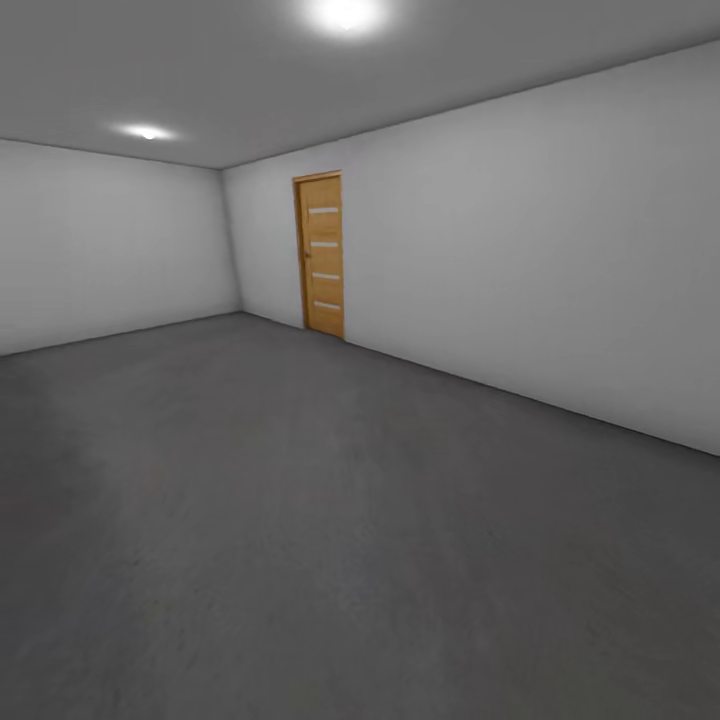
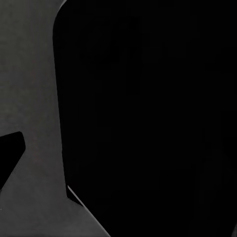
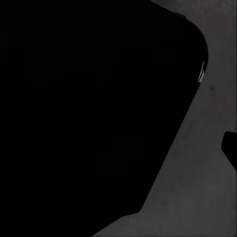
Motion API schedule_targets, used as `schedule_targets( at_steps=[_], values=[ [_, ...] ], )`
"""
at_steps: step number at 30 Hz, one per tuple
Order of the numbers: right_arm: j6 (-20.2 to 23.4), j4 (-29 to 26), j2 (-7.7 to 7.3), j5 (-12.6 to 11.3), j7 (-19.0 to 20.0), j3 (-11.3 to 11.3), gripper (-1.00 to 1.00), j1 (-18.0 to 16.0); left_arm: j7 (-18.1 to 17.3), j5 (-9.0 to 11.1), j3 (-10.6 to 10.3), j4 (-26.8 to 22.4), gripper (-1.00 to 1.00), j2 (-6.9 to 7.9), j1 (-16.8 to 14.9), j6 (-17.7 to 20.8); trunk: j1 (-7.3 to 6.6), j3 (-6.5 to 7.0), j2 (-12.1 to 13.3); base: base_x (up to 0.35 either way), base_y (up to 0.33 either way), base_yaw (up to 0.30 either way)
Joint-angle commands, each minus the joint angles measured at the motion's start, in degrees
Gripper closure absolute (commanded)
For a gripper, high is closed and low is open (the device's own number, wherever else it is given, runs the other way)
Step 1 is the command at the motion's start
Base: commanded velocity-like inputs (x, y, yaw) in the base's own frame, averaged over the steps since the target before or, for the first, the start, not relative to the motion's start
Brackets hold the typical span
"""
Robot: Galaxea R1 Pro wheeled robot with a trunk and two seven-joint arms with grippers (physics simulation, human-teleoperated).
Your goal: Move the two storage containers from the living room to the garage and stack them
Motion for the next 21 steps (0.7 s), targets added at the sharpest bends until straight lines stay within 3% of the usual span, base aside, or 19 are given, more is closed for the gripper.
schedule_targets(
  at_steps=[1, 12, 21],
  values=[
    [-0.17, -0.01, -0.01, -0.61, 0.1, 0.42, -1.0, 0.01, -0.06, 0.01, 0.06, -0.07, -1.0, 0.0, 0.03, -0.09, 0.04, -0.03, -0.01, 0.322, 0.0, 0.019],
    [-0.43, -0.01, -0.01, -0.88, -0.08, 0.35, -1.0, 0.01, -0.06, 0.01, 0.06, -0.08, -1.0, 0.0, 0.03, -0.09, 0.04, -0.03, -0.01, 0.322, 0.0, 0.004],
    [-0.18, -0.01, -0.09, -7.96, -0.05, 0.42, -1.0, 0.01, -0.06, 0.01, 0.06, -0.08, -1.0, 0.0, 0.03, -0.09, 0.04, -0.03, -0.01, 0.322, 0.0, 0.0]
  ],
)
